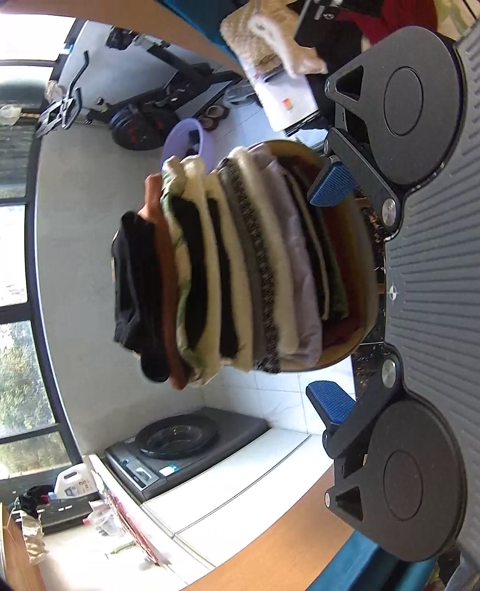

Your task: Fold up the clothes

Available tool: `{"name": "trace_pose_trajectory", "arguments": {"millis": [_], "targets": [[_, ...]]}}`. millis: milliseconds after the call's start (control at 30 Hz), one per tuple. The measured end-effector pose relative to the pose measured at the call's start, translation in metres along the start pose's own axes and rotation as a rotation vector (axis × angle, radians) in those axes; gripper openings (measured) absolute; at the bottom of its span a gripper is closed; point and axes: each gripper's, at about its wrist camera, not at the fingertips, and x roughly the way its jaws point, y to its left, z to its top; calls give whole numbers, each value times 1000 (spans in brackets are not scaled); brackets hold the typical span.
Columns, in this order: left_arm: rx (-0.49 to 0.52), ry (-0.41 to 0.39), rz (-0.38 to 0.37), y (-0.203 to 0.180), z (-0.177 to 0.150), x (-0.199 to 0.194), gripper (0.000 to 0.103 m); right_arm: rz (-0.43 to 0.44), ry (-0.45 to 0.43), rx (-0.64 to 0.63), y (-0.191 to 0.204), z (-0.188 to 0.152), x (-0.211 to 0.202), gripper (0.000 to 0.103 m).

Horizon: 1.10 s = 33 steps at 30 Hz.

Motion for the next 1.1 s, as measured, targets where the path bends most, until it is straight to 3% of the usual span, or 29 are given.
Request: {"name": "trace_pose_trajectory", "arguments": {"millis": [167, 333, 533, 1100], "targets": [[45, 25, 9, -36, -24, -10, 103, -14, 50, 60, -40, -27, -8, 102], [-7, 83, -15, -52, -51, -18, 103, -35, 80, 74, -63, -52, -19, 102], [-17, 80, -28, -67, -66, -33, 103, -28, 84, 79, -76, -77, -39, 102], [-35, 76, -5, -89, -70, -42, 103, -6, 72, 53, -90, -86, -52, 102]]}}
